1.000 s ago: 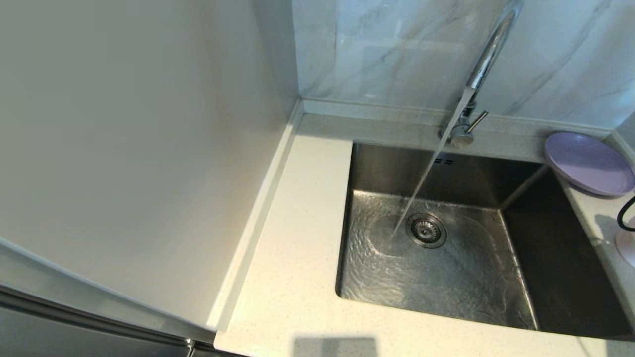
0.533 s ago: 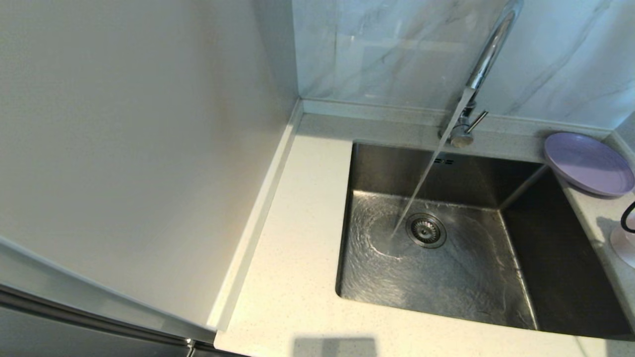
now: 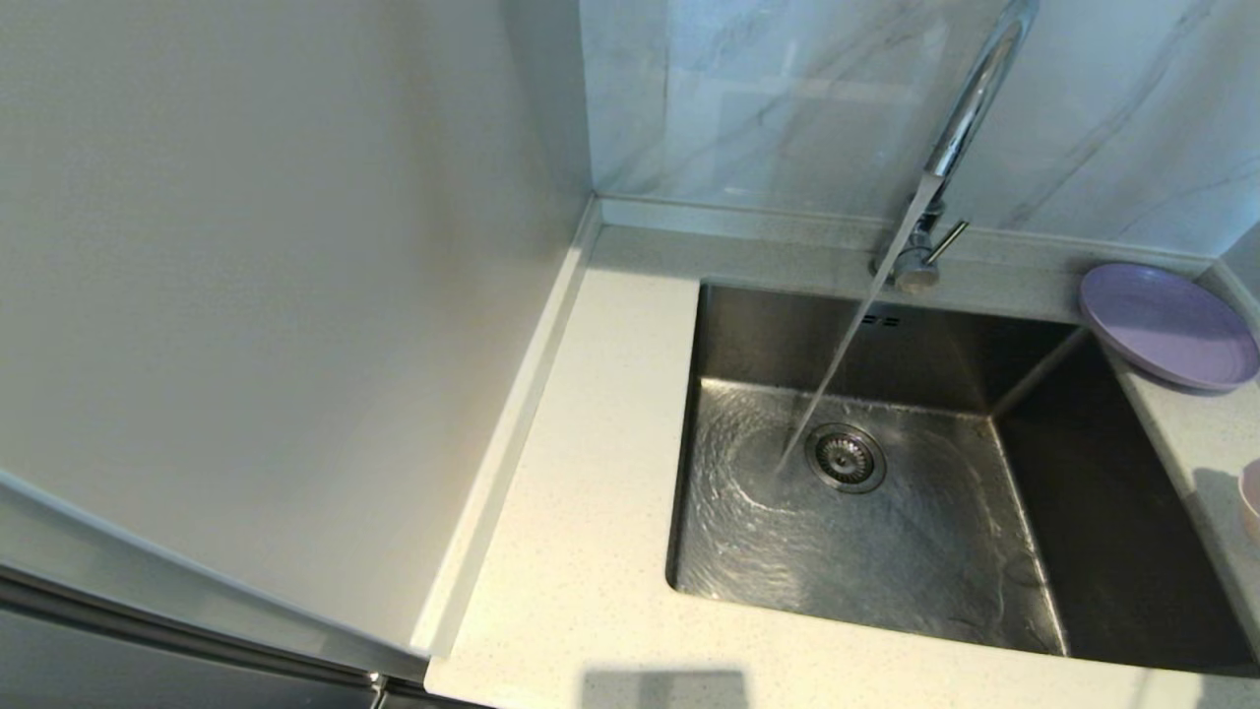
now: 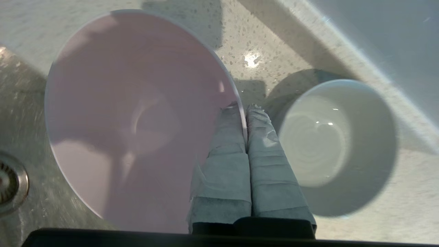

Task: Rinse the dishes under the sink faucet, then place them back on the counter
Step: Pick up the bowl, then rinse the bowl

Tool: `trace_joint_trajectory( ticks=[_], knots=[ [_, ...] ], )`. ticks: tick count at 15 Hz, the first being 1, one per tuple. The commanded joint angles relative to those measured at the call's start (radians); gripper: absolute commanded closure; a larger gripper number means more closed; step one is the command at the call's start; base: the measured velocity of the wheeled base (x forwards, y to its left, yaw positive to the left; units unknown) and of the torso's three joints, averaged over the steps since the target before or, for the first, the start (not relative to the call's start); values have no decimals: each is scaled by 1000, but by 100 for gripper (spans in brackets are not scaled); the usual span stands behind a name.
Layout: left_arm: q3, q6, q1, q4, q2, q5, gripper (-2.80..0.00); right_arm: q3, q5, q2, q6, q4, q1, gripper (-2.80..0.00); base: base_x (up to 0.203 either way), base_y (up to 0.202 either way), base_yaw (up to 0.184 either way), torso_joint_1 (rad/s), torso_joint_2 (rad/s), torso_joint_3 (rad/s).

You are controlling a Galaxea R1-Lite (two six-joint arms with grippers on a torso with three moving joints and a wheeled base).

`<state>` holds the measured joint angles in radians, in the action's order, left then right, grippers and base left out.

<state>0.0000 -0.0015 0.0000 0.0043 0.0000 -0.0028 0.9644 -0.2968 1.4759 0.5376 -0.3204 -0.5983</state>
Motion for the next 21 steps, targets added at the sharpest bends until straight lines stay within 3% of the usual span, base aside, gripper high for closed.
trace_joint_trajectory(
  ticks=[1, 6, 10, 16, 21],
  knots=[
    [0, 0, 0, 0, 0, 0, 0, -29, 2, -161, -88, -1, 4, 0, 0, 0, 0, 0, 0, 0],
    [0, 0, 0, 0, 0, 0, 0, 12, -14, -239, -357, 42, 158, 0, 0, 0, 0, 0, 0, 0],
    [0, 0, 0, 0, 0, 0, 0, 41, -225, -163, -528, 210, 341, 0, 0, 0, 0, 0, 0, 0],
    [0, 0, 0, 0, 0, 0, 0, 182, -468, 20, -553, 273, 549, 0, 0, 0, 0, 0, 0, 0],
    [0, 0, 0, 0, 0, -1, 0, 227, -556, 66, -552, 377, 698, 0, 0, 0, 0, 0, 0, 0]
  ],
)
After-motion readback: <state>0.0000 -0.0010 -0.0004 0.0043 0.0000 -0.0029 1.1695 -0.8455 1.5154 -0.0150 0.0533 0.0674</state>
